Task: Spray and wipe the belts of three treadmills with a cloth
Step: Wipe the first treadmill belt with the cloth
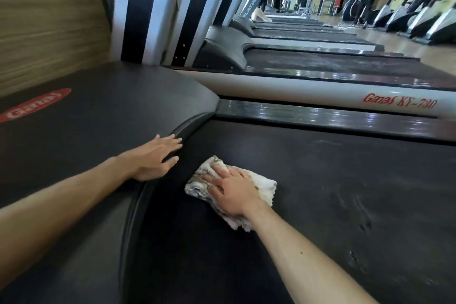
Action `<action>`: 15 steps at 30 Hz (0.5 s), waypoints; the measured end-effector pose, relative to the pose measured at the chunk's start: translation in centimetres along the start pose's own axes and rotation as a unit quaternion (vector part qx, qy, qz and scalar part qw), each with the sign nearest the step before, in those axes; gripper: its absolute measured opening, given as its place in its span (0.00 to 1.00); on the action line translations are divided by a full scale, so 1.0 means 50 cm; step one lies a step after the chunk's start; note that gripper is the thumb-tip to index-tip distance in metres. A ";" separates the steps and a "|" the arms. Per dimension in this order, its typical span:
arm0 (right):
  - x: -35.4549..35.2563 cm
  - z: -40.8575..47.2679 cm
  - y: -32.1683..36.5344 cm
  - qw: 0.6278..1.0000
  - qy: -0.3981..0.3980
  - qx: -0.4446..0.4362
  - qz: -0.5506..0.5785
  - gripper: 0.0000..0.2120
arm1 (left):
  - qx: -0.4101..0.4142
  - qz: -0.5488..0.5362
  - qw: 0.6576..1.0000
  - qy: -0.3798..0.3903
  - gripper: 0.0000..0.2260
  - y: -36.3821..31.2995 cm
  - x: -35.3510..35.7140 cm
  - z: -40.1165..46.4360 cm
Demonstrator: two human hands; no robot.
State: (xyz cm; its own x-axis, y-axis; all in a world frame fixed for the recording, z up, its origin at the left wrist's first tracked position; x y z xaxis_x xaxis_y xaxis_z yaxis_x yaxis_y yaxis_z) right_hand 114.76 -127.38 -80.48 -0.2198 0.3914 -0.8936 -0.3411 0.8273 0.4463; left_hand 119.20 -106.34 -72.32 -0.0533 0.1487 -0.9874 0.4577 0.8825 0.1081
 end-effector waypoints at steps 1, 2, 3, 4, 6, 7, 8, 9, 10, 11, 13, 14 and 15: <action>-0.006 -0.017 -0.020 1.000 -0.003 0.010 -0.003 0.29 | 0.007 0.015 1.000 0.003 0.26 -0.013 -0.008 -0.006; -0.014 -0.033 -0.044 1.000 -0.007 0.022 -0.003 0.30 | 0.013 0.028 0.999 0.005 0.26 -0.027 -0.019 -0.011; -0.024 -0.050 -0.069 0.999 -0.010 0.034 -0.001 0.29 | 0.018 0.040 0.999 0.005 0.27 -0.043 -0.035 -0.014; -0.036 -0.069 -0.095 0.999 -0.014 0.046 0.001 0.25 | 0.023 0.047 0.999 0.006 0.27 -0.062 -0.052 -0.015; -0.064 -0.110 -0.141 0.997 -0.024 0.068 0.006 0.22 | 0.033 0.061 0.998 0.005 0.28 -0.106 -0.091 -0.010; -0.075 -0.132 -0.161 0.997 -0.026 0.079 0.004 0.22 | 0.041 0.071 0.997 0.003 0.28 -0.131 -0.110 -0.004; -0.083 -0.149 -0.176 0.996 -0.022 0.087 0.000 0.22 | 0.049 0.080 0.996 0.000 0.28 -0.154 -0.128 0.002; -0.090 -0.167 -0.191 0.996 -0.017 0.092 -0.001 0.23 | 0.056 0.087 0.995 -0.002 0.28 -0.177 -0.145 0.009; -0.094 -0.183 -0.204 0.995 -0.014 0.094 0.002 0.23 | 0.062 0.095 0.994 -0.002 0.28 -0.198 -0.159 0.015; -0.098 -0.197 -0.216 0.996 -0.013 0.093 0.006 0.23 | 0.065 0.103 0.993 -0.002 0.29 -0.218 -0.172 0.020; -0.108 -0.225 -0.240 0.995 -0.018 0.093 0.013 0.23 | 0.073 0.118 0.990 0.002 0.29 -0.252 -0.192 0.030; -0.112 -0.240 -0.250 0.995 -0.021 0.095 0.015 0.23 | 0.077 0.125 0.989 0.004 0.29 -0.271 -0.201 0.031; -0.119 -0.254 -0.262 0.995 -0.028 0.097 0.018 0.23 | 0.083 0.133 0.988 0.006 0.30 -0.291 -0.209 0.037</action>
State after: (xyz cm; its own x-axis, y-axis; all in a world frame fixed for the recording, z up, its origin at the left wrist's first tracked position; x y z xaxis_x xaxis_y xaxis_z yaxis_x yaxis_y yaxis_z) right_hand 108.93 -145.68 -80.40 -0.1756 0.4389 -0.8812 -0.1500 0.8727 0.4646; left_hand 114.72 -121.55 -63.77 0.0793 0.3716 -0.9250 0.5965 0.7257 0.3427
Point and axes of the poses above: each hand's wrist, its own z-axis towards the middle knuckle, its own x-axis out of the palm, y = z × x, the point moved 5 cm from there along z, towards the middle knuckle, and after that the axes turned 12 degrees about z, right-handed, at the moved point
